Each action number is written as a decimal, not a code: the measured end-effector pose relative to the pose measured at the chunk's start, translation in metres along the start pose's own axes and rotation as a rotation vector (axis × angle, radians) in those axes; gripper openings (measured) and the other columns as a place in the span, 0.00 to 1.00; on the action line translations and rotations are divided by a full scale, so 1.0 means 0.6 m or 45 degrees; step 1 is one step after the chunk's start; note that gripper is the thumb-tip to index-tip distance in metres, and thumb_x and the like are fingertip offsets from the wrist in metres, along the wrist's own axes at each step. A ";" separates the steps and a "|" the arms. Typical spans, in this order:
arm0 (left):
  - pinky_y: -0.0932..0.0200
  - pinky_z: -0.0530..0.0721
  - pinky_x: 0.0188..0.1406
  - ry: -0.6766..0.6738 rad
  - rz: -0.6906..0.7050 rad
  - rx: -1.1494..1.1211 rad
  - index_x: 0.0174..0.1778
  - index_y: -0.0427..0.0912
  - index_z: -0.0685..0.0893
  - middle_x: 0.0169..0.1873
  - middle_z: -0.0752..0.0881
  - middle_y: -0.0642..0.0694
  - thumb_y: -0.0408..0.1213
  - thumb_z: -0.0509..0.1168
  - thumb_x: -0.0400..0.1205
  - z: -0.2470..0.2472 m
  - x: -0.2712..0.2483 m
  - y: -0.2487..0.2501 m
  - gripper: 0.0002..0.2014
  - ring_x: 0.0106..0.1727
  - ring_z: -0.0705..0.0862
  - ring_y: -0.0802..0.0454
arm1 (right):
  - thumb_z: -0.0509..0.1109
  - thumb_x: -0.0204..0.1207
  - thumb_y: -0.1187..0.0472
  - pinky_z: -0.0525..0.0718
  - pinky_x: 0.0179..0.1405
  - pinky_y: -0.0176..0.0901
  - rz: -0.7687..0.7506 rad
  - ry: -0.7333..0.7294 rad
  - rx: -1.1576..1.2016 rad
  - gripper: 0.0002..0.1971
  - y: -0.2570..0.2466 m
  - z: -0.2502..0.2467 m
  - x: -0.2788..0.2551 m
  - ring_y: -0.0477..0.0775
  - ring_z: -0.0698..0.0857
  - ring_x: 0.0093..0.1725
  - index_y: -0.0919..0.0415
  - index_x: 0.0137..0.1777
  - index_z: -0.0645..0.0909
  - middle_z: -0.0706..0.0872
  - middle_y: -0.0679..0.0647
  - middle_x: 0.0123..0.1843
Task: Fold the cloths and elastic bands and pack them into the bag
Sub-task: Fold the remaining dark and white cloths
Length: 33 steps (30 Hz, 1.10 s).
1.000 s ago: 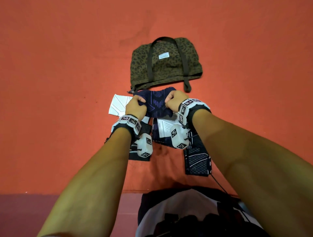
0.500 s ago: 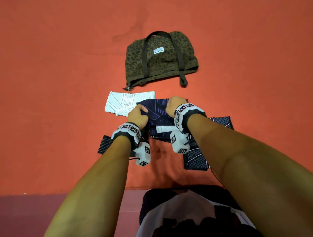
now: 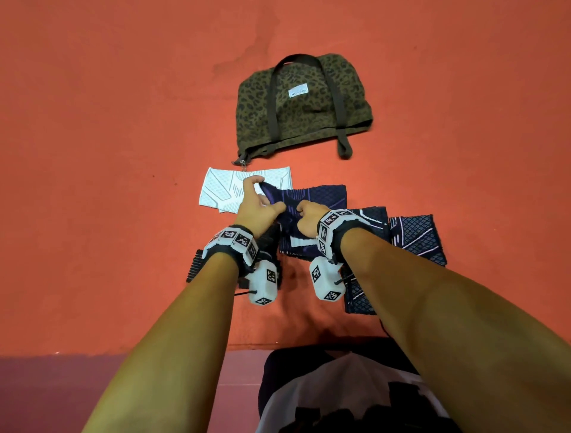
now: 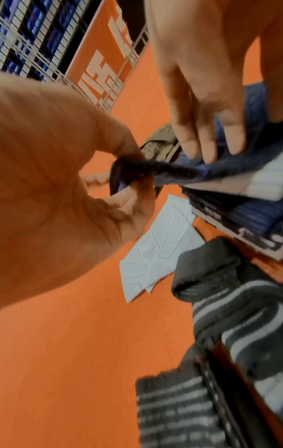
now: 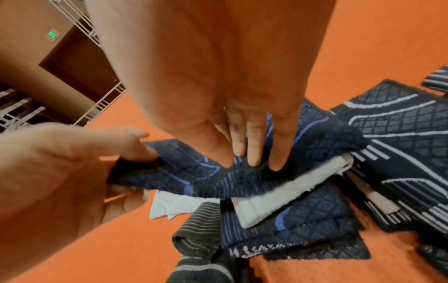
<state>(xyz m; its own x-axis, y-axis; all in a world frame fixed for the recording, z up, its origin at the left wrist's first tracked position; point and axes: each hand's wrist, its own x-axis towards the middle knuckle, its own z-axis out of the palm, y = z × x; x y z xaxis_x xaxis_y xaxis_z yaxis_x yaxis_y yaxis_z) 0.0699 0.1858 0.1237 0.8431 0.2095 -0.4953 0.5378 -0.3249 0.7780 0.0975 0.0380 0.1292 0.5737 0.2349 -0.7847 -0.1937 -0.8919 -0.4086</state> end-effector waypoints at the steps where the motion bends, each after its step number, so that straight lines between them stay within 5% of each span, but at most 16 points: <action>1: 0.48 0.87 0.40 -0.013 -0.023 -0.029 0.70 0.50 0.62 0.32 0.79 0.43 0.32 0.73 0.76 0.013 0.006 0.007 0.32 0.32 0.82 0.46 | 0.61 0.78 0.63 0.83 0.59 0.51 -0.012 0.004 0.013 0.25 0.006 -0.002 0.001 0.62 0.82 0.61 0.55 0.77 0.70 0.80 0.59 0.70; 5: 0.54 0.85 0.36 -0.105 -0.046 -0.106 0.75 0.42 0.55 0.31 0.81 0.45 0.24 0.69 0.77 0.063 0.018 0.028 0.37 0.29 0.82 0.50 | 0.60 0.80 0.64 0.81 0.54 0.49 -0.070 0.077 0.086 0.19 0.030 -0.016 -0.002 0.65 0.82 0.57 0.58 0.70 0.76 0.83 0.60 0.60; 9: 0.55 0.83 0.35 -0.166 -0.093 -0.048 0.72 0.37 0.64 0.33 0.84 0.44 0.22 0.68 0.75 0.091 0.025 0.023 0.31 0.31 0.83 0.49 | 0.61 0.79 0.68 0.78 0.45 0.48 -0.056 0.204 0.152 0.08 0.064 -0.031 -0.003 0.63 0.79 0.47 0.60 0.54 0.79 0.83 0.59 0.51; 13: 0.53 0.83 0.38 -0.230 -0.103 -0.015 0.67 0.38 0.73 0.33 0.85 0.44 0.22 0.69 0.74 0.107 0.025 0.026 0.26 0.33 0.84 0.47 | 0.59 0.81 0.66 0.85 0.55 0.54 0.053 0.306 0.305 0.12 0.091 -0.049 0.007 0.66 0.84 0.54 0.65 0.56 0.84 0.87 0.63 0.56; 15: 0.52 0.84 0.41 -0.269 -0.090 -0.029 0.64 0.40 0.74 0.32 0.86 0.44 0.21 0.69 0.73 0.114 0.025 0.028 0.24 0.34 0.84 0.47 | 0.57 0.86 0.57 0.81 0.50 0.51 0.066 0.331 0.358 0.15 0.097 -0.058 0.015 0.65 0.83 0.52 0.64 0.50 0.83 0.86 0.63 0.55; 21: 0.47 0.86 0.50 -0.329 -0.090 -0.047 0.65 0.40 0.73 0.34 0.88 0.46 0.21 0.71 0.73 0.137 0.025 0.038 0.26 0.36 0.86 0.48 | 0.52 0.87 0.43 0.68 0.42 0.47 0.127 0.359 0.447 0.26 0.103 -0.059 0.027 0.61 0.75 0.41 0.54 0.28 0.68 0.73 0.53 0.31; 25: 0.44 0.87 0.52 -0.368 -0.118 -0.048 0.66 0.42 0.73 0.35 0.88 0.48 0.21 0.72 0.73 0.143 0.026 0.036 0.27 0.39 0.85 0.46 | 0.58 0.85 0.44 0.69 0.38 0.46 0.121 0.375 0.397 0.23 0.108 -0.060 0.026 0.61 0.75 0.40 0.55 0.30 0.68 0.75 0.54 0.32; 28: 0.50 0.87 0.45 -0.400 -0.124 -0.044 0.67 0.41 0.73 0.37 0.89 0.45 0.22 0.73 0.74 0.140 0.024 0.035 0.28 0.40 0.87 0.46 | 0.60 0.83 0.52 0.71 0.43 0.47 0.111 0.348 0.349 0.16 0.114 -0.059 0.031 0.60 0.75 0.45 0.55 0.34 0.70 0.81 0.60 0.46; 31: 0.60 0.82 0.29 -0.277 -0.093 -0.023 0.64 0.41 0.78 0.31 0.88 0.46 0.25 0.72 0.76 0.126 0.022 0.031 0.21 0.32 0.88 0.51 | 0.59 0.83 0.55 0.71 0.43 0.47 0.153 0.306 0.292 0.10 0.118 -0.061 0.029 0.62 0.77 0.45 0.60 0.47 0.78 0.82 0.65 0.59; 33: 0.56 0.82 0.31 -0.093 -0.089 -0.008 0.57 0.45 0.82 0.27 0.85 0.49 0.29 0.70 0.76 0.114 0.026 0.020 0.15 0.28 0.86 0.52 | 0.58 0.85 0.57 0.70 0.42 0.45 0.185 0.300 0.285 0.14 0.120 -0.062 0.029 0.62 0.76 0.44 0.65 0.59 0.80 0.82 0.66 0.62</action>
<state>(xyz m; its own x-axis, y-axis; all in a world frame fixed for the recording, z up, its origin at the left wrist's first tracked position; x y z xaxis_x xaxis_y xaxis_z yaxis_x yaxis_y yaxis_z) 0.0897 0.1223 0.0989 0.8018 0.1638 -0.5747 0.5952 -0.3061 0.7430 0.1230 -0.0364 0.1034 0.6902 -0.0071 -0.7236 -0.4416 -0.7963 -0.4135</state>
